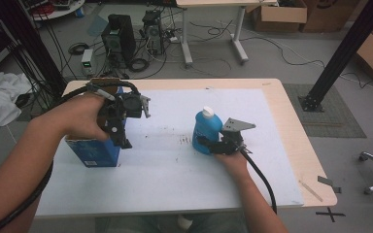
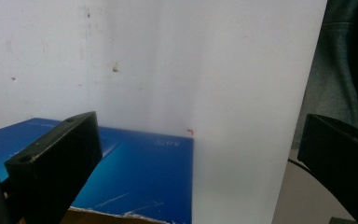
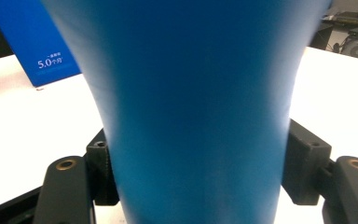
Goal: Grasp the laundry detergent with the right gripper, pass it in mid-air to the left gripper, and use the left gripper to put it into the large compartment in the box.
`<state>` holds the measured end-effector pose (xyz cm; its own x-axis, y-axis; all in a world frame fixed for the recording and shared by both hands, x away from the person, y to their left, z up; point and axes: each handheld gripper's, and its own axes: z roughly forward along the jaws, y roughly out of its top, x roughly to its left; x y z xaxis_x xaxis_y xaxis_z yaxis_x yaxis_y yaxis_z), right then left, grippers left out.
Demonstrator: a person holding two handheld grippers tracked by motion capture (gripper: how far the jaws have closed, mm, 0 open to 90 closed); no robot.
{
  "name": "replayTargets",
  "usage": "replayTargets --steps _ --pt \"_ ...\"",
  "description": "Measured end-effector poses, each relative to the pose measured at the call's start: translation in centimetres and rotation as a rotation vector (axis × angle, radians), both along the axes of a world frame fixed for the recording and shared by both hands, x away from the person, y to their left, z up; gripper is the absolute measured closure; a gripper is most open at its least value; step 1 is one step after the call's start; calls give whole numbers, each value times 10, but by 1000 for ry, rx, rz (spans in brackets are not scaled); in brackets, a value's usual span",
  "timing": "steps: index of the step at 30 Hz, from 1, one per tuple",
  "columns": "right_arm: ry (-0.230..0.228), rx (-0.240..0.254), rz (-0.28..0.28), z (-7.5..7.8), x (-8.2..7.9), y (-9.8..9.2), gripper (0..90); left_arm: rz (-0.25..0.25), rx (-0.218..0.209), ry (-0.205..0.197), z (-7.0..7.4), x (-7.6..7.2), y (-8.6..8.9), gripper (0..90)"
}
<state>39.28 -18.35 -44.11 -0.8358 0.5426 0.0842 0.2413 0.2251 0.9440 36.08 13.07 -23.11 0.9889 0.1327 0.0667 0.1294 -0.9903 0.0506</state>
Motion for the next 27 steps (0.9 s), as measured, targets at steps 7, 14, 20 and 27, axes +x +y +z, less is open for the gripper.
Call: replayTargets --steps 7,14,20,27 --pt "-5 5 13 0 -1 0 351 2 3 4 -1 1 0 1" --pt "-15 6 29 1 -2 0 398 -2 0 2 -1 0 -2 1" --pt "-18 7 32 1 -2 0 413 2 3 3 -1 0 -1 1" --pt "-45 -1 36 1 -2 -1 441 2 2 4 -3 1 -2 1"
